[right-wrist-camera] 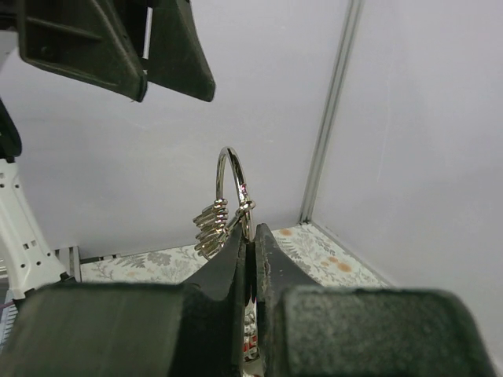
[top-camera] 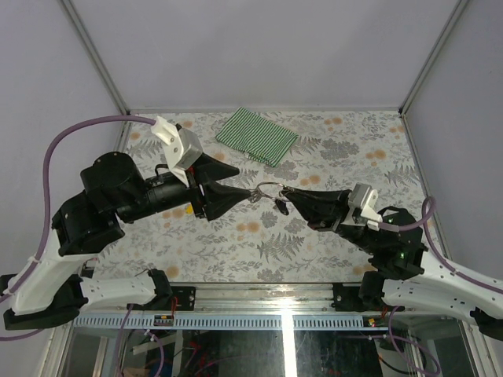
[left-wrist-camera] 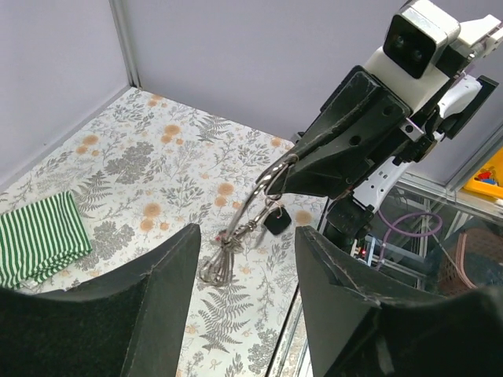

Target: Put the keys on the keyring

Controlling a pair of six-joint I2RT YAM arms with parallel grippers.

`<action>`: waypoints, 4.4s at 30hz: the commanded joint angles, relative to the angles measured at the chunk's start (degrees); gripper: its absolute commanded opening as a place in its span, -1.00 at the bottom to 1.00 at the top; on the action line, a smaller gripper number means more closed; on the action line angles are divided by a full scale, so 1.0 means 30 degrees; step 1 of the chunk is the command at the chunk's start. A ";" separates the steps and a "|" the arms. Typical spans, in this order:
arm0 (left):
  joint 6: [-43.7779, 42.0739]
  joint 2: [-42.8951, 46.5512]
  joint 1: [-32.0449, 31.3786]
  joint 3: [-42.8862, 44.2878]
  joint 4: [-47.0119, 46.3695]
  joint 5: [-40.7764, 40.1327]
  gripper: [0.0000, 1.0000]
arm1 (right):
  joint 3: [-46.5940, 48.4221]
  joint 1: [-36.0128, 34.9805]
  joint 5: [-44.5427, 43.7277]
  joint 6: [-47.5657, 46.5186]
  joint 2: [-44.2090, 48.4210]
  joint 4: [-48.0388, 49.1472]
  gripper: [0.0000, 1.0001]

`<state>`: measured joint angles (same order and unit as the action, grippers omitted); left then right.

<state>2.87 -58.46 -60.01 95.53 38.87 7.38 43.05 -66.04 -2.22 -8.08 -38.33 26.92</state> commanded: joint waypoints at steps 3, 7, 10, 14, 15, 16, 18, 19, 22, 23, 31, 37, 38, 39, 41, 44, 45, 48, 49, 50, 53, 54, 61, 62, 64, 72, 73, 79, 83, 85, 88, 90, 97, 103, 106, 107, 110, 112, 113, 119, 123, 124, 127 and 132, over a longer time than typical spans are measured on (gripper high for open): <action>-0.0657 -0.0390 -0.0091 -0.0536 -0.1300 0.0391 0.10 | 0.1110 -0.0012 0.1968 0.0271 0.0401 0.0823 -1.00; -0.0847 -0.0788 -0.0093 -0.0733 -0.1732 0.1298 0.13 | 0.1471 -0.0004 0.2512 0.0830 0.0275 0.0554 -1.00; -0.1004 -0.1020 -0.0076 -0.0801 -0.1922 0.2093 0.10 | 0.1559 0.0004 0.2698 0.1073 0.0236 0.0676 -1.00; -0.1131 -0.1205 -0.0087 -0.1031 -0.2030 0.2393 -0.06 | 0.1614 0.0010 0.2702 0.1239 0.0280 0.0714 -1.00; -0.1181 -0.1232 -0.0094 -0.1048 -0.2030 0.2454 -0.16 | 0.1636 0.0004 0.2717 0.1269 0.0289 0.0709 -1.00; -0.1195 -0.1261 -0.0095 -0.1051 -0.2030 0.2561 -0.33 | 0.1653 -0.0004 0.2730 0.1284 0.0294 0.0683 -1.00; -0.1247 -0.1264 -0.0083 -0.0998 -0.2030 0.2618 -0.55 | 0.1701 0.0004 0.2710 0.1259 0.0319 0.0601 -1.00; -0.1280 -0.1254 -0.0093 -0.0978 -0.2055 0.2611 -0.67 | 0.1705 -0.0008 0.2689 0.1209 0.0324 0.0541 -1.00; -0.1323 -0.1112 -0.0080 -0.0961 -0.2214 0.2577 -0.98 | 0.1732 0.0006 0.2565 0.0919 0.0395 0.0209 -0.89; -0.1337 -0.1066 -0.0097 -0.0937 -0.2207 0.2518 -1.00 | 0.1782 0.0011 0.2517 0.0757 0.0465 -0.0021 -0.77; -0.1489 -0.0857 -0.0095 -0.0825 -0.1536 0.1780 -1.00 | 0.2408 0.0002 0.0584 -0.1059 0.2448 -0.4057 -0.19; -0.1607 -0.1257 -0.0069 -0.0445 -0.0881 0.1339 -1.00 | 0.2644 -0.0012 -0.0610 -0.1722 0.3841 -0.5917 -0.06; -0.1625 -0.1312 -0.0088 -0.0397 -0.0861 0.1330 -1.00 | 0.2738 0.0005 -0.0824 -0.1877 0.3930 -0.6221 -0.05; -0.1631 -0.1330 -0.0076 -0.0371 -0.0833 0.1326 -1.00 | 0.2831 0.0000 -0.1001 -0.2067 0.3998 -0.6460 -0.04; -0.1615 -0.1351 -0.0076 -0.0349 -0.0872 0.1334 -1.00 | 0.2981 0.0010 -0.1267 -0.2198 0.4023 -0.6904 -0.02; -0.1569 -0.1329 -0.0087 -0.0346 -0.0865 0.1111 -1.00 | 0.3615 -0.0002 -0.1250 -0.2073 0.3688 -0.7867 0.02; -0.1565 -0.1339 -0.0094 -0.0351 -0.0837 0.0939 -1.00 | 0.4057 0.0006 -0.1183 -0.1884 0.3385 -0.8526 0.03; -0.1594 -0.1576 -0.0080 0.0001 -0.0231 0.0020 -1.00 | 0.5477 0.0012 -0.0972 -0.1403 0.2351 -1.0582 0.09; -0.1660 -0.1703 -0.0075 0.0190 0.0096 -0.0179 -1.00 | 0.5693 0.0001 -0.1111 -0.1303 0.1980 -1.1012 0.13; -0.1687 -0.1836 -0.0092 0.0353 0.0323 -0.0336 -1.00 | 0.5767 0.0025 -0.1220 -0.1184 0.1696 -1.1252 0.15; -0.1811 -0.2215 -0.0089 0.0681 0.0823 -0.0563 -1.00 | 0.5355 0.0002 -0.1395 -0.0620 0.1318 -1.0650 0.17; -0.1834 -0.2259 -0.0094 0.0748 0.0857 -0.0515 -1.00 | 0.5146 -0.0004 -0.1164 -0.0494 0.1254 -1.0369 0.18; -0.1810 -0.2029 -0.0098 0.0396 0.0526 0.0793 -1.00 | 0.4696 0.0008 0.0827 -0.1231 0.1046 -0.9147 0.14; -0.1771 -0.1957 -0.0095 0.0302 0.0465 0.0833 -1.00 | 0.4694 -0.0003 0.0970 -0.1347 0.1044 -0.9020 0.14; -0.1792 -0.1836 -0.0094 0.0066 0.0399 0.1205 -1.00 | 0.4834 0.0011 0.1032 -0.1707 0.0997 -0.8968 0.16; -0.1872 -0.1821 -0.0080 -0.0400 0.0197 0.2339 -1.00 | 0.6658 0.0011 0.1462 -0.2690 -0.0577 -1.0495 0.23; -0.1885 -0.1840 -0.0078 -0.0406 0.0197 0.2411 -1.00 | 0.6888 -0.0003 0.1657 -0.2782 -0.0872 -1.0701 0.23; -0.1928 -0.2029 -0.0088 -0.0405 0.0223 0.2617 -1.00 | 0.7714 -0.0004 0.2034 -0.3178 -0.2274 -1.1132 0.06; -0.1985 -0.2098 -0.0095 -0.0437 0.0226 0.2744 -1.00 | 0.7982 0.0011 0.1772 -0.3606 -0.2865 -1.1184 -0.20; -0.2022 -0.2075 -0.0084 -0.0432 0.0219 0.2725 -1.00 | 0.8042 0.0012 0.1633 -0.3814 -0.2959 -1.1189 -0.41; -0.2056 -0.1961 -0.0090 -0.0486 0.0226 0.2640 -1.00 | 0.7846 0.0001 0.1650 -0.4075 -0.2762 -1.0860 -0.73; -0.2056 -0.1894 -0.0093 -0.0576 0.0183 0.2567 -1.00 | 0.7573 0.0009 0.1692 -0.4199 -0.2545 -1.0462 -0.97; -0.1721 -0.1005 -0.0090 -0.1739 -0.0987 0.1700 -0.42 | 0.8311 -0.0003 0.1619 -0.4454 -0.2258 -1.1492 -1.00; -0.1442 0.0577 -0.0089 -0.4002 -0.2630 -0.1139 0.04 | 1.0162 0.0010 0.0536 -0.3835 -0.2595 -1.4196 -1.00; -0.1384 0.1331 -0.0092 -0.4976 -0.3494 -0.2687 0.09 | 1.1147 0.0010 -0.0063 -0.3201 -0.2960 -1.5869 -1.00; -0.1407 0.1447 -0.0095 -0.5233 -0.3696 -0.3114 0.09 | 1.1495 0.0008 -0.0203 -0.2909 -0.3159 -1.6455 -1.00; -0.1613 0.1570 -0.0069 -0.5689 -0.3975 -0.4079 0.05 | 1.2544 -0.0003 -0.0373 -0.2276 -0.3632 -1.7957 -1.00; -0.1714 0.1480 -0.0095 -0.5862 -0.4089 -0.4053 -0.02 | 1.3255 0.0004 -0.0303 -0.1864 -0.4011 -1.8892 -1.00; -0.1719 0.1407 -0.0080 -0.5941 -0.4122 -0.3870 -0.06 | 1.3550 0.0003 -0.0233 -0.1774 -0.4151 -1.9250 -1.00; -0.1496 0.1641 -0.0067 -0.6894 -0.5398 -0.1569 -0.23 | 1.2504 0.0005 0.0677 -0.2716 -0.3310 -1.8518 -1.00; -0.0640 0.2538 -0.0082 -0.7918 -0.6658 -0.0624 -0.25 | 0.9673 0.0009 0.1900 -0.4499 -0.1199 -1.5510 -1.00; -0.0358 0.2774 -0.0082 -0.8186 -0.6911 -0.0530 -0.24 | 0.9103 0.0011 0.2174 -0.5033 -0.0705 -1.4898 -1.00; 0.0506 0.3575 -0.0079 -0.9111 -0.7813 -0.0088 -0.22 | 0.7760 0.0001 0.3189 -0.6973 0.0357 -1.3670 -1.00; 0.1808 0.4429 -0.0080 -1.0421 -0.8789 0.0915 -0.21 | 0.6306 -0.0002 0.4660 -0.9498 0.1476 -1.2498 -1.00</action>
<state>4.03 -46.65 -60.64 66.41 19.94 6.55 63.40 -65.84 6.83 -28.16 -35.44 -20.29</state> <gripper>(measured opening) 0.393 0.059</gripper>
